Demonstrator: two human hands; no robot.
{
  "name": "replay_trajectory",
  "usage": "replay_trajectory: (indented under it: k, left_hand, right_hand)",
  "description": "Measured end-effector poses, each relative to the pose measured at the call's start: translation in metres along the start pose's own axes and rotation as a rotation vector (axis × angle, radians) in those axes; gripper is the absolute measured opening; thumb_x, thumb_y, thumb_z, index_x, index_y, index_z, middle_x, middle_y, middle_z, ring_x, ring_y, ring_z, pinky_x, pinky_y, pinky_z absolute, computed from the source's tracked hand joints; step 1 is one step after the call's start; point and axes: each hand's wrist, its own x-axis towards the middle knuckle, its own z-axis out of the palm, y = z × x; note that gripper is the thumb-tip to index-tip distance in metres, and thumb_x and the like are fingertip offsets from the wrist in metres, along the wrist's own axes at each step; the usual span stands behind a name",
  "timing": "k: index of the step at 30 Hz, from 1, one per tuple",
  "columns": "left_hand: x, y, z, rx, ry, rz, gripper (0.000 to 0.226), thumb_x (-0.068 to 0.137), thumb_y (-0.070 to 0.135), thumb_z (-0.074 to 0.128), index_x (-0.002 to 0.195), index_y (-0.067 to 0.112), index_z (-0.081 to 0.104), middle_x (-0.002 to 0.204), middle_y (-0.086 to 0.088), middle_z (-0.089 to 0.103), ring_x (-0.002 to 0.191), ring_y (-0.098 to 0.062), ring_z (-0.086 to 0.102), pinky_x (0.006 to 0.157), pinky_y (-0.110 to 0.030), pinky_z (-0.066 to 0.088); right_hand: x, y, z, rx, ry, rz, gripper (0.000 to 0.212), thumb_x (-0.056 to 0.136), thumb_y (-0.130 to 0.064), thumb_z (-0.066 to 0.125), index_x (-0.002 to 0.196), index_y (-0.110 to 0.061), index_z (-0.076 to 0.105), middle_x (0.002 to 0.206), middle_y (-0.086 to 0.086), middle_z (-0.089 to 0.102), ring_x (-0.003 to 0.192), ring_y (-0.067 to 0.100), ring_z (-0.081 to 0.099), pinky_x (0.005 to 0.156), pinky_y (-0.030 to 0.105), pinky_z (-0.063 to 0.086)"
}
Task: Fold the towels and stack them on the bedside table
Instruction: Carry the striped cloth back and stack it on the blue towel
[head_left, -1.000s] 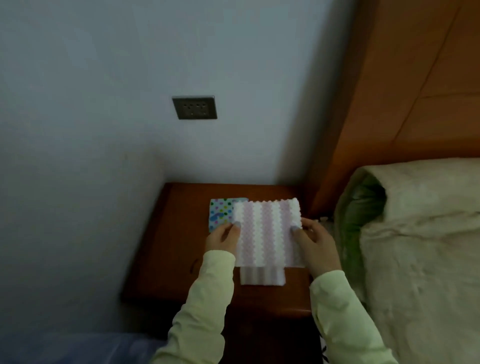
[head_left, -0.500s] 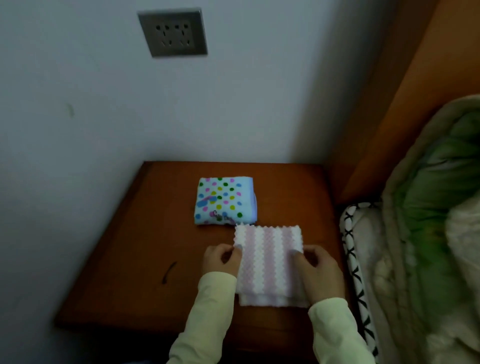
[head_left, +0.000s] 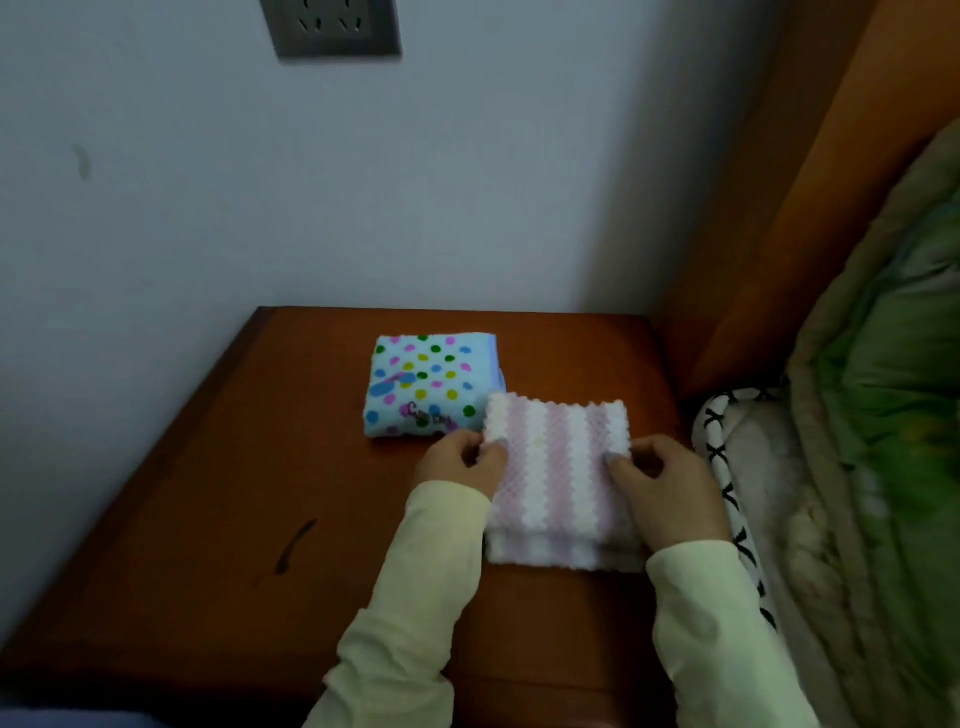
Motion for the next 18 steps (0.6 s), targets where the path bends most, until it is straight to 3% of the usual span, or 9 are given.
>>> replay_trajectory:
  k: [7, 10, 12, 15, 18]
  left_hand:
    - [0.013, 0.010, 0.002, 0.111, -0.051, 0.054, 0.034, 0.091, 0.030, 0.051, 0.118, 0.011, 0.057, 0.120, -0.007, 0.060, 0.112, -0.025, 0.054, 0.082, -0.024, 0.037]
    - [0.013, 0.005, -0.014, 0.142, 0.232, 0.217, 0.027, 0.089, 0.022, 0.052, 0.110, 0.009, 0.062, 0.113, -0.007, 0.064, 0.108, -0.026, 0.056, 0.082, -0.025, 0.040]
    - [0.019, 0.000, -0.024, 0.337, 0.385, 0.389, 0.031, 0.086, 0.017, 0.053, 0.116, 0.012, 0.059, 0.121, -0.006, 0.059, 0.117, -0.025, 0.049, 0.090, -0.028, 0.038]
    - [0.040, -0.007, -0.024, 0.751, 0.190, 0.451, 0.056, 0.087, 0.019, 0.050, 0.140, 0.026, 0.034, 0.151, 0.001, 0.029, 0.140, -0.021, 0.021, 0.113, -0.034, 0.022]
    - [0.052, -0.011, -0.022, 0.878, 0.102, 0.428, 0.061, 0.091, 0.019, 0.047, 0.144, 0.032, 0.020, 0.155, 0.004, 0.018, 0.144, -0.020, 0.014, 0.117, -0.040, 0.014]
  right_hand:
    - [0.016, 0.001, 0.001, -0.037, 0.039, -0.014, 0.029, 0.088, -0.023, 0.057, 0.110, -0.006, 0.060, 0.113, 0.013, 0.064, 0.101, 0.029, 0.056, 0.077, 0.026, 0.035]
    - [0.012, 0.005, 0.001, 0.001, 0.062, -0.036, 0.032, 0.086, -0.023, 0.058, 0.115, -0.007, 0.058, 0.115, 0.012, 0.063, 0.106, 0.029, 0.056, 0.082, 0.028, 0.037]
    - [0.008, 0.007, 0.001, 0.013, 0.087, -0.078, 0.035, 0.085, -0.021, 0.059, 0.117, -0.009, 0.056, 0.116, 0.013, 0.062, 0.107, 0.029, 0.055, 0.086, 0.031, 0.039]
    - [-0.001, 0.004, 0.001, -0.016, 0.110, -0.184, 0.041, 0.084, -0.017, 0.058, 0.125, -0.014, 0.055, 0.126, 0.012, 0.057, 0.115, 0.026, 0.051, 0.094, 0.030, 0.036]
    - [-0.009, -0.001, 0.005, -0.076, 0.074, -0.307, 0.042, 0.085, -0.017, 0.059, 0.127, -0.020, 0.056, 0.142, 0.011, 0.044, 0.131, 0.025, 0.039, 0.107, 0.029, 0.027]
